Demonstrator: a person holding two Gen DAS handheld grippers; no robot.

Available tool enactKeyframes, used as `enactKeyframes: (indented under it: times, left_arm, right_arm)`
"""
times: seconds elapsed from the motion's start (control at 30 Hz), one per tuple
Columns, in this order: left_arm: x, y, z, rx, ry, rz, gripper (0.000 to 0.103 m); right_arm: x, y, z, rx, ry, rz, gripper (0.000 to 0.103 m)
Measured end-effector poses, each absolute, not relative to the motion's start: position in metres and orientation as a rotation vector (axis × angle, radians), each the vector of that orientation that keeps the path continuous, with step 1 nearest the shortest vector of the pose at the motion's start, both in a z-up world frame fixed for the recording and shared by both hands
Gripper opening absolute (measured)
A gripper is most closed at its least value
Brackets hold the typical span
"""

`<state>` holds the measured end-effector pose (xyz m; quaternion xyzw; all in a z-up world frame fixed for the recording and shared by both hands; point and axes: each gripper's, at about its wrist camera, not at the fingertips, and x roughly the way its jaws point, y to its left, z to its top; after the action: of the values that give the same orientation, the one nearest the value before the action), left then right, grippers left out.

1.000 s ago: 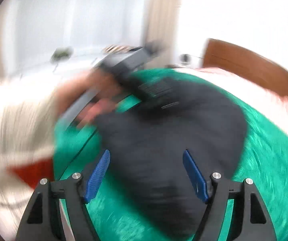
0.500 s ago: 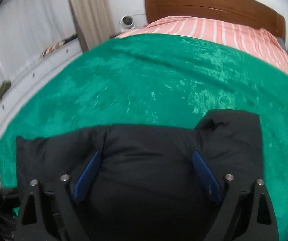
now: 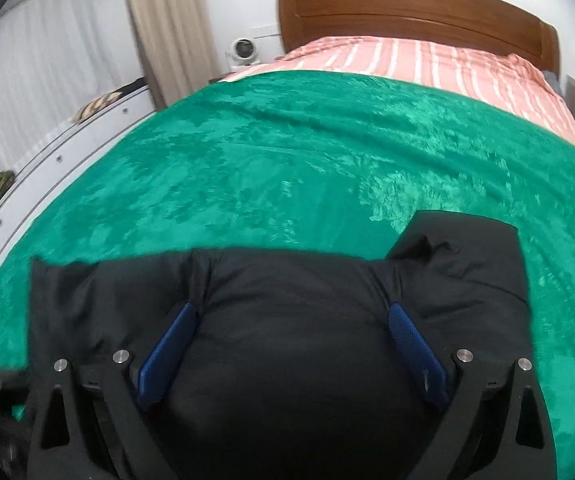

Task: Fold large clothes

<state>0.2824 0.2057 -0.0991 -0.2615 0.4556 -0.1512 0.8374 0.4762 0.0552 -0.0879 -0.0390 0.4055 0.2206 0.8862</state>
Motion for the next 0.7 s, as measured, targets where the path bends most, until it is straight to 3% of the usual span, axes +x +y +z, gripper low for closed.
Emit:
enactKeyframes:
  times: [0.03,0.1,0.13,0.23,0.33,0.43,0.7]
  left_arm:
    - [0.277,0.209,-0.091,-0.542,0.959,-0.300,0.064]
    - [0.256,0.216,-0.072,-0.515,0.918,-0.266,0.088]
    - [0.249,0.219,-0.067,-0.497,0.904,-0.247,0.090]
    - [0.224,0.220,-0.062,-0.396,0.905,-0.174,0.091]
    - [0.213,0.219,-0.076,-0.348,0.935,-0.110,0.093]
    - [0.207,0.219,-0.087,-0.357,0.961,-0.065,0.093]
    - [0.169,0.201,-0.045,-0.172,0.850,0.051,0.092]
  right_arm:
    - [0.464,0.052,-0.077,-0.101,0.830,0.467,0.096]
    - [0.432,0.045,-0.055,-0.137,0.790,0.490,0.096]
    - [0.413,0.042,-0.047,-0.147,0.775,0.515,0.096]
    - [0.349,0.038,-0.039,-0.183,0.744,0.602,0.096]
    - [0.302,0.048,-0.067,-0.285,0.734,0.617,0.096]
    - [0.290,0.051,-0.103,-0.304,0.715,0.575,0.101]
    - [0.293,0.050,-0.107,-0.310,0.710,0.558,0.103]
